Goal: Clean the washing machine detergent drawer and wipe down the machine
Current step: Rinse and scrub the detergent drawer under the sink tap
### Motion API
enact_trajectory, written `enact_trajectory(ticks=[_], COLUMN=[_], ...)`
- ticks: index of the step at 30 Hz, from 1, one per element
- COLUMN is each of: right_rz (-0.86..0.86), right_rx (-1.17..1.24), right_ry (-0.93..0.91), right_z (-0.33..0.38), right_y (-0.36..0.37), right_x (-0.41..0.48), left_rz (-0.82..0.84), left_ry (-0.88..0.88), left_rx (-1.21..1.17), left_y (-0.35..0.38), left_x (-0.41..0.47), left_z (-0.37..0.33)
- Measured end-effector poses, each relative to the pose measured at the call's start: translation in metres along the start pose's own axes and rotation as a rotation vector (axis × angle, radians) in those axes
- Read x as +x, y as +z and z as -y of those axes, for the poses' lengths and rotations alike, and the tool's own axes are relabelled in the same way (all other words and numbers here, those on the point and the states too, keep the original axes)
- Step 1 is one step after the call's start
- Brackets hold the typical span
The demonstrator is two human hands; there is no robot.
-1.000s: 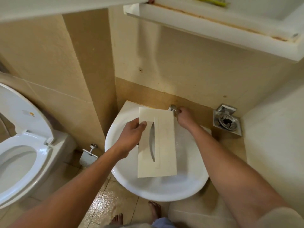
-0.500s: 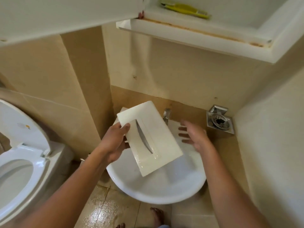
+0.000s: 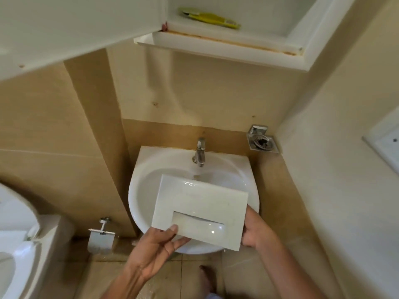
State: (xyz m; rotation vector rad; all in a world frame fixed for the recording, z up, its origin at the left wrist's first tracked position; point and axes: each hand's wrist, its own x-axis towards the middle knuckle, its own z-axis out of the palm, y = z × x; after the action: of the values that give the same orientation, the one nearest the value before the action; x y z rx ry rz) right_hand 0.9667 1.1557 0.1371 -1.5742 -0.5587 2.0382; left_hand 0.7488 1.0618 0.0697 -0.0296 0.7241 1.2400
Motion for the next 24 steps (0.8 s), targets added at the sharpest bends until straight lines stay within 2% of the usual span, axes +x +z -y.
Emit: enact_trajectory(ticks=[4,8,11,14,18,21,23,24], right_rz=[-0.01,-0.039,-0.03,-0.039,-0.05,0.017,0.023,0.009], right_rx=[-0.083,-0.201,-0.324,-0.343,-0.342,-0.397,-0.376,-0.288], right_ry=[-0.127,-0.225,-0.22,-0.186,-0.153,-0.178,-0.257,-0.35], right_z=[-0.009,-0.003,0.001,0.007,0.019,0.027,0.048,0.059], right_y=[-0.02,-0.039,-0.035,-0.03,-0.027,-0.023,-0.018,-0.019], right_x=[-0.019,-0.023,-0.015,-0.005,0.002,-0.003,-0.01,-0.01], left_rz=[-0.009,-0.111,-0.063,-0.036,-0.054,-0.013,0.006,0.043], left_ry=[-0.176,-0.063,-0.139,-0.19,-0.26,-0.275,-0.198,-0.124], left_rx=[0.197,0.354,0.544,0.493,0.596,0.653,0.666,0.609], left_y=[-0.035,-0.021,0.017,0.043,0.054,0.063,0.076,0.084], left_x=[-0.002,0.004,0.011,0.018,0.021,0.02,0.018,0.016], left_z=[-0.02,-0.045,-0.046,-0.05,-0.068,-0.077,-0.088,-0.094])
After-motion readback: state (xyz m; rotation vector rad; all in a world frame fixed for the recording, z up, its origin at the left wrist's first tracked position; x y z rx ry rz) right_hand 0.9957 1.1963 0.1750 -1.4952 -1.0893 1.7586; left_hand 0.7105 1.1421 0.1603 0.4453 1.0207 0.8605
